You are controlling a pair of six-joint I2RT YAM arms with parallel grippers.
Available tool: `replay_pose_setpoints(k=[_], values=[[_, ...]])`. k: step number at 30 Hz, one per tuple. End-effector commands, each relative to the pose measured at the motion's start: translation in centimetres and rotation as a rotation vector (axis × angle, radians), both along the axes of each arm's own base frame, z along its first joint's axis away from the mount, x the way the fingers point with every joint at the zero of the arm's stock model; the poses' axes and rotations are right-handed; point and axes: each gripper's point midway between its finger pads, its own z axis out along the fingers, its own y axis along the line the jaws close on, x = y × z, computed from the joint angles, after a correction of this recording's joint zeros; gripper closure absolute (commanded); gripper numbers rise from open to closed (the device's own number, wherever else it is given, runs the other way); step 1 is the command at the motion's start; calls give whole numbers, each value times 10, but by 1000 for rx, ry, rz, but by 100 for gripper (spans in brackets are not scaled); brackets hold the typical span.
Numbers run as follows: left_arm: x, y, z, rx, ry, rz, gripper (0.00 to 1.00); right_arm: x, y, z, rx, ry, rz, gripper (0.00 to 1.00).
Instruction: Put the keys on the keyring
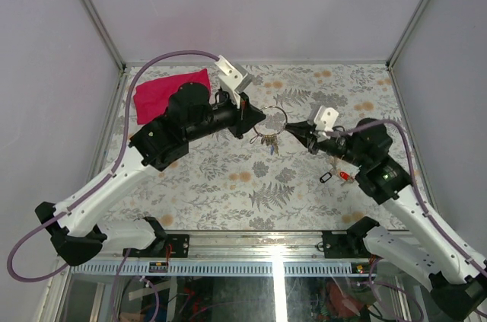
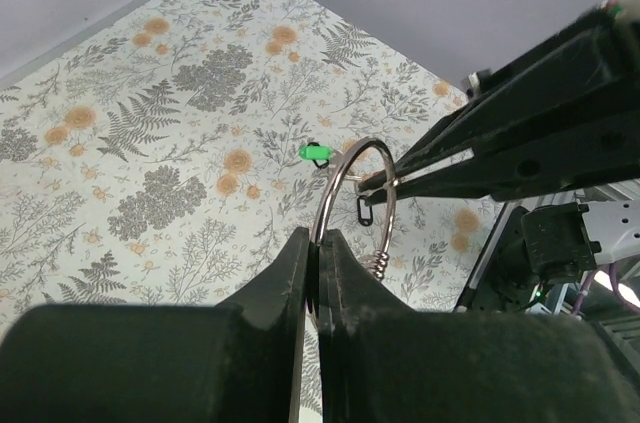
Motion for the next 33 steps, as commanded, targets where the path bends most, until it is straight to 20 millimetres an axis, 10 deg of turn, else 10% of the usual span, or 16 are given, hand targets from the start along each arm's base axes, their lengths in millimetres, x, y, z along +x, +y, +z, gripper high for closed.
replay_pose_setpoints(k=[1,16,33], values=[[6,14,18,-35,-83,58,95,-8,-19,-4,-157,237,-70,99],[14,5,-9,-14,-65,55,66,-34,-31,-14,-235,666,-138,100],[-6,-18,-40,-93,-101,-69,34,-6,-20,-43,-222,951,-311,100]])
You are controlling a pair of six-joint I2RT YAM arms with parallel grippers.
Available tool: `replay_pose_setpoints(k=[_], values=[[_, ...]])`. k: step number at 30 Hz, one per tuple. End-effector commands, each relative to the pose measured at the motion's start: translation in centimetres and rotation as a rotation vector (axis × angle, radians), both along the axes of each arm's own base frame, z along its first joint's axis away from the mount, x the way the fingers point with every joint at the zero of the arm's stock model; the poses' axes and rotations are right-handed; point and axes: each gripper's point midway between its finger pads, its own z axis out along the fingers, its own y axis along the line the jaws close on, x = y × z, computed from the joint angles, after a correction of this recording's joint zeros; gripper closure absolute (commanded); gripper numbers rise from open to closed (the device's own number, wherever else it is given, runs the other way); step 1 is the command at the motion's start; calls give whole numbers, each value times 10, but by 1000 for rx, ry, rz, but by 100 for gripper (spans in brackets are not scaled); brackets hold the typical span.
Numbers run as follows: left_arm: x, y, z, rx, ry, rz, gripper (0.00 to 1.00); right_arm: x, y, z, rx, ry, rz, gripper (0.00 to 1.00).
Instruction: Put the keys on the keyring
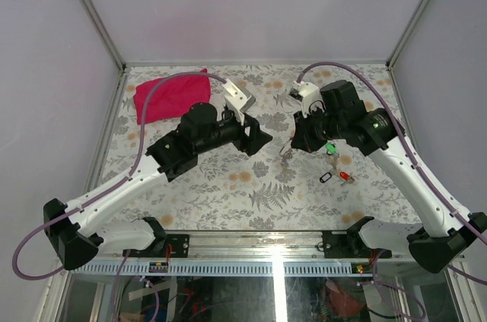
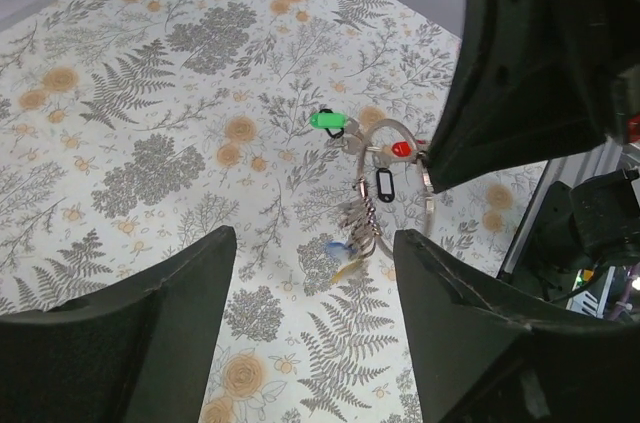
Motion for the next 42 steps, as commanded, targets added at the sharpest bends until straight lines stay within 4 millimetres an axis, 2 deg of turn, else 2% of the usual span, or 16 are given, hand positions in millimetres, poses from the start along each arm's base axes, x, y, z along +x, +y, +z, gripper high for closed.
replay_pose_setpoints(k=[1,6,11,19,22,26,29,33,42], values=[[-11,-14,32,-126,-116,-63,34,14,6,18,57,0,-95,100],[-23,-30,21,-111,-137,-100,33,21,14,20,90,24,-127,100],[-21,-41,-1,-28,-171,-94,33,18,19,23,111,41,-106,100],[-18,-58,-16,39,-206,-105,35,13,15,26,105,49,-108,100],[-11,-61,-26,69,-219,-79,38,11,15,28,108,54,-103,100],[-1,-60,-33,102,-252,-17,48,7,14,27,98,70,-93,100],[7,-56,-33,98,-294,42,53,2,11,26,87,84,-88,100],[16,-52,-27,72,-346,112,54,-7,10,23,76,119,-62,100],[12,-60,-20,45,-423,117,53,-19,6,19,51,150,-28,100]])
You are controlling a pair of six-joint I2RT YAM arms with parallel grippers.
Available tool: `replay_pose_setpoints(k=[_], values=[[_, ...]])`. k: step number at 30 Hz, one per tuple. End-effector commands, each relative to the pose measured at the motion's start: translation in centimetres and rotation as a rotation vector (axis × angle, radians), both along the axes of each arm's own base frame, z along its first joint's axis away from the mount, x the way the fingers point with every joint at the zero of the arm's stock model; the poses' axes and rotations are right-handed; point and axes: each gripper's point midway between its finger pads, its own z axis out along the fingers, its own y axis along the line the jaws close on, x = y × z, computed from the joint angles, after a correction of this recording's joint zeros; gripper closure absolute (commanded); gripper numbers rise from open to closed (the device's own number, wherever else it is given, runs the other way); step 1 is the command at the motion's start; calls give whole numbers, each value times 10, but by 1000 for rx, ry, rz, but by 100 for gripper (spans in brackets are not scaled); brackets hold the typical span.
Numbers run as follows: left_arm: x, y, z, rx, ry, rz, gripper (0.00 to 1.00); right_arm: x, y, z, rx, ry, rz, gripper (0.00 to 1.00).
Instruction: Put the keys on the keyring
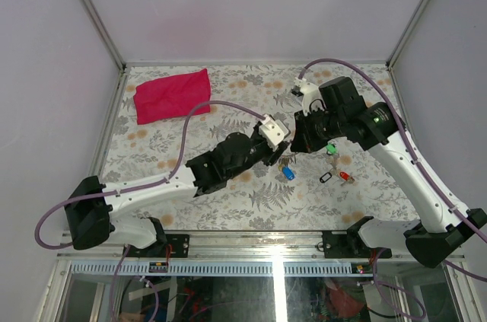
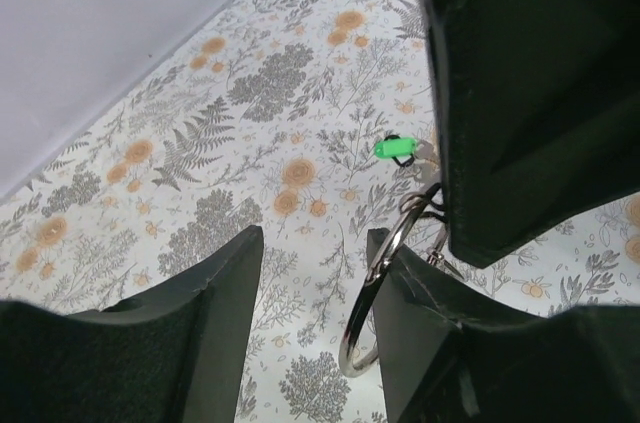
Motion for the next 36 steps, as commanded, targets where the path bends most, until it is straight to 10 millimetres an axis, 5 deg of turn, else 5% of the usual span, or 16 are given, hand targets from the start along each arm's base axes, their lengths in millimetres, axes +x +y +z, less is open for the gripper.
replay_pose_setpoints(k=[1,15,24,36], values=[[2,-8,32,-82,-117,10,53,-7,1,16,28,-9,39,100],[-25,-27,39,0,-247,-48,57,-12,-2,9,2,13,65,99],[-34,-38,38,49,-261,-68,100,-8,-6,13,-1,-45,52,99],[-41,-33,61,-126,-143,-36,100,1,2,46,173,-318,57,90]])
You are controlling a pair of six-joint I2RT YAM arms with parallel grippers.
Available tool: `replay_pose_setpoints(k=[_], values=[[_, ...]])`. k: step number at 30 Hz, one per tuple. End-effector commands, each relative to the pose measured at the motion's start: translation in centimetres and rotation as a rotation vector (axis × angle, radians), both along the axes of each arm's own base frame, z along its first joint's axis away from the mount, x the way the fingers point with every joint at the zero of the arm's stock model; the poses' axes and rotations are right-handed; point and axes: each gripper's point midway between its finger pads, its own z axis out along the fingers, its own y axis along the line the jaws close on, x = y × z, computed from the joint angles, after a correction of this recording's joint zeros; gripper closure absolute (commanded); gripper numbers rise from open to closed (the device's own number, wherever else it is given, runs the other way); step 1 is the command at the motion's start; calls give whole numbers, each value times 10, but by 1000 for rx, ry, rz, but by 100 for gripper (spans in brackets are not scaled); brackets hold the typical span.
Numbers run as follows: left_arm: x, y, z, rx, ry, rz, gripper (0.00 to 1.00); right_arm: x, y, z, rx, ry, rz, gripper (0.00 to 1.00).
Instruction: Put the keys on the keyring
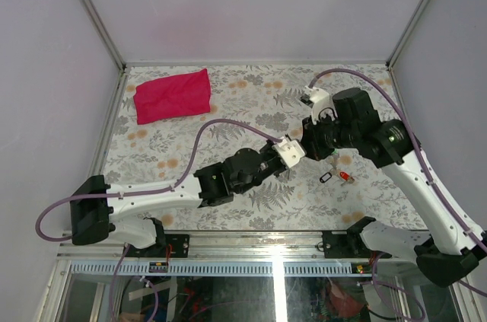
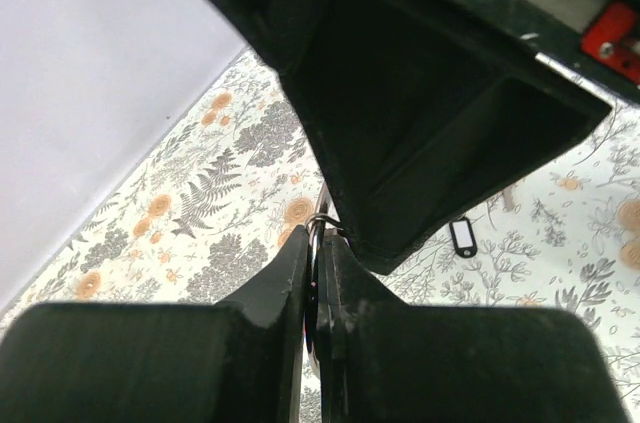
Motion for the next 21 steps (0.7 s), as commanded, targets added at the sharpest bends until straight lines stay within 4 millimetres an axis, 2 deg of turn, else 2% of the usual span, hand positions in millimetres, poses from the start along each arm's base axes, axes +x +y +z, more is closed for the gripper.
replay_pose_setpoints(k=[1,5,11,21], values=[[-6,-3,46,-189,35,1,100,14,14,43,164,-224,22,89],[-8,-1,53,-230,56,1,100,14,15,51,221,-297,18,85],[-9,-2,58,-254,71,-4,100,12,16,50,260,-328,18,78],[-6,6,70,-302,77,28,100,12,14,43,288,-350,-4,75]])
